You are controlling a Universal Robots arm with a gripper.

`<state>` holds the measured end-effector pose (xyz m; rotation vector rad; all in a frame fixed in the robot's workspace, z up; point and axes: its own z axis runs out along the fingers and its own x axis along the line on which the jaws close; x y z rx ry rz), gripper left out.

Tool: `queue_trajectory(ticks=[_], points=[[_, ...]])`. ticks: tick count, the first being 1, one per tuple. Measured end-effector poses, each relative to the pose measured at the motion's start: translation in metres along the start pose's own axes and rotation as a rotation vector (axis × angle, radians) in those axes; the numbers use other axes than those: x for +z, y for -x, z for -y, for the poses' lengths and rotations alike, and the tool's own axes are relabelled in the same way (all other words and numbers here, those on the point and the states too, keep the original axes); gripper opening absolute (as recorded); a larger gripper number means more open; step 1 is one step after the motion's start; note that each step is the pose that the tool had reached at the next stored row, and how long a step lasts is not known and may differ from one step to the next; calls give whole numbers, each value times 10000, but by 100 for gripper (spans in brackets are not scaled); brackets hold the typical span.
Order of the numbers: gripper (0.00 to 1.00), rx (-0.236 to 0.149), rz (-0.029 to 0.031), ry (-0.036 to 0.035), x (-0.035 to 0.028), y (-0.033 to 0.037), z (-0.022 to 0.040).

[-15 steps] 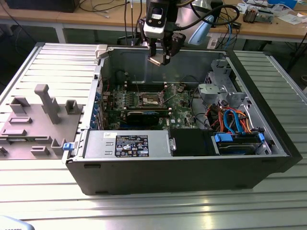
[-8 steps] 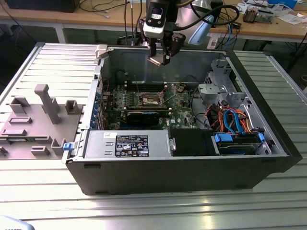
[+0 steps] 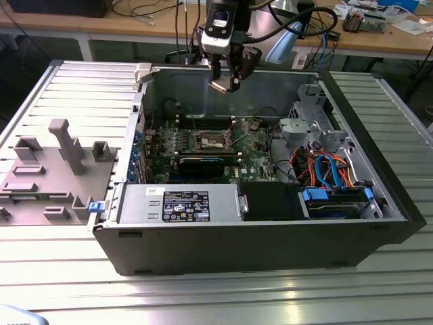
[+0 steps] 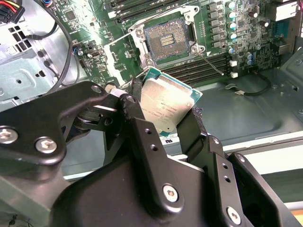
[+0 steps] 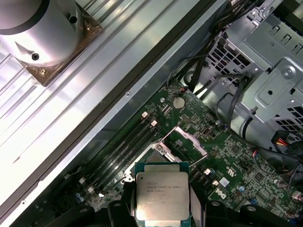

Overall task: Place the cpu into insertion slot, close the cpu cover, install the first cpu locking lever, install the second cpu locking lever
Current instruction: 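Place the cpu into insertion slot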

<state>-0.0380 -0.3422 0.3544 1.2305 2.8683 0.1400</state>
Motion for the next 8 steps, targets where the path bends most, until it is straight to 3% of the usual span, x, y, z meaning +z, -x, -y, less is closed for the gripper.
queue_trajectory(ticks=[8], points=[[55, 101, 9, 3, 1, 0, 0]])
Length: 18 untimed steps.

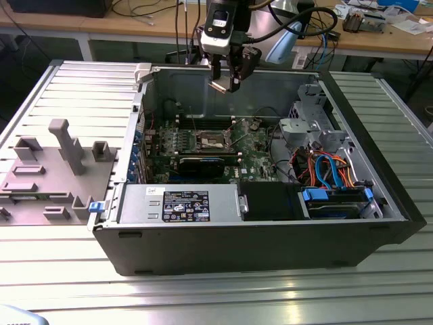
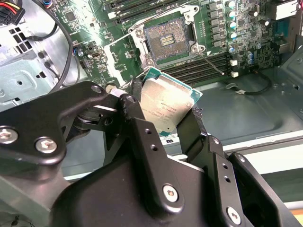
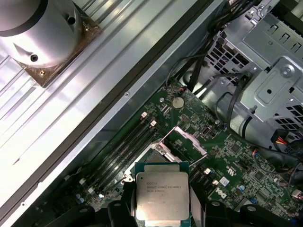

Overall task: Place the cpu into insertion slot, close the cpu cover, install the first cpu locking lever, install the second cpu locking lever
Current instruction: 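Place the cpu into insertion slot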

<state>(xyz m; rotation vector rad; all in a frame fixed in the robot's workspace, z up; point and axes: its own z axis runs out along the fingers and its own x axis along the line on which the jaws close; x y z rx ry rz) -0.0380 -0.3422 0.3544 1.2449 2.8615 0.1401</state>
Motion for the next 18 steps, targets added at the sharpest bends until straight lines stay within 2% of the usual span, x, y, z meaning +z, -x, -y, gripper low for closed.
queue_trajectory(ticks=[18], points=[[55, 198, 18, 3, -1, 0, 1]])
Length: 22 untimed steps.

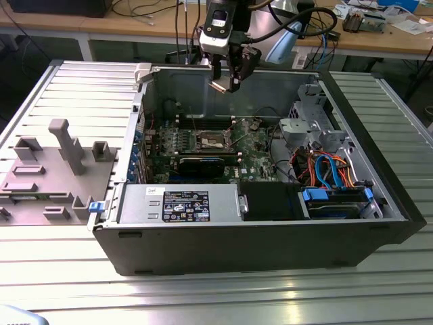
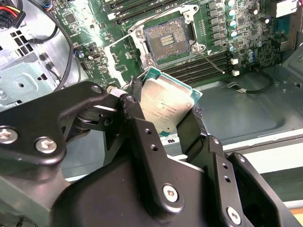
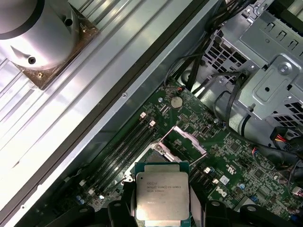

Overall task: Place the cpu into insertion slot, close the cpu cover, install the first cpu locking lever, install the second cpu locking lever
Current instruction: 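Place the cpu into insertion slot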

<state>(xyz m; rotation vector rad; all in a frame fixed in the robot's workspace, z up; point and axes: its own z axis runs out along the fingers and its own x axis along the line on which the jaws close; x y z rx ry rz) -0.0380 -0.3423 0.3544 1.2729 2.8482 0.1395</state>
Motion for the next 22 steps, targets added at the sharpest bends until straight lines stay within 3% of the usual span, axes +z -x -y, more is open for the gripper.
queue_trajectory(ticks=[22], points=[[55, 245, 22, 5, 0, 0, 0]])
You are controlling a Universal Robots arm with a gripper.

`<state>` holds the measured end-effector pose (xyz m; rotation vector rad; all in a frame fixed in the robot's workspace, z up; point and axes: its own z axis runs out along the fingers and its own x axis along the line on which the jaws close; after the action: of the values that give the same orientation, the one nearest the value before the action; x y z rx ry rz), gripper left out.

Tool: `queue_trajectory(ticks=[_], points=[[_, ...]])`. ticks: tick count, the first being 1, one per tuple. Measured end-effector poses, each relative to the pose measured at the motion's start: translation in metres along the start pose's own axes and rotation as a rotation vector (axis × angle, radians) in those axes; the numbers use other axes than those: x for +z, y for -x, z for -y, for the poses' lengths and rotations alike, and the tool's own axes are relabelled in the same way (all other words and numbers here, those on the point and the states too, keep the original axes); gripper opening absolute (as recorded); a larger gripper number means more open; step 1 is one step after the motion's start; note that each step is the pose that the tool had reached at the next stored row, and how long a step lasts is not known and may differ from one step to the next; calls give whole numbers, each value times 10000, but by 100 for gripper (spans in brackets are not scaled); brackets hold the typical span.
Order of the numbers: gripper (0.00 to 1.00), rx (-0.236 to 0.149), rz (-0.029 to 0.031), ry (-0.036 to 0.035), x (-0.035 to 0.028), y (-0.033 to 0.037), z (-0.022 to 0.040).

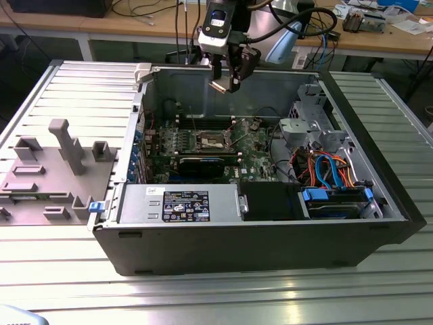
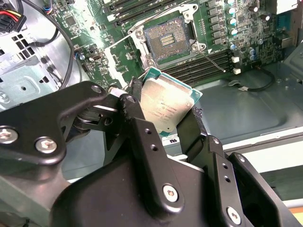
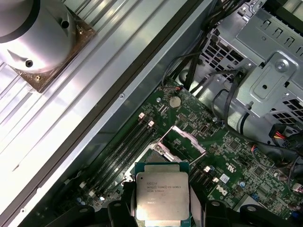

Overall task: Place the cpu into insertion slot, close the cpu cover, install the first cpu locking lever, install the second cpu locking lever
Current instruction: 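Place the cpu into insertion slot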

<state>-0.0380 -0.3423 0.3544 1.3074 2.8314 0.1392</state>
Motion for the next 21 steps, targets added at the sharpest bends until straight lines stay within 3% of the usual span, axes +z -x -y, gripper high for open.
queue_trajectory(ticks=[21], points=[[55, 238, 22, 4, 0, 0, 0]])
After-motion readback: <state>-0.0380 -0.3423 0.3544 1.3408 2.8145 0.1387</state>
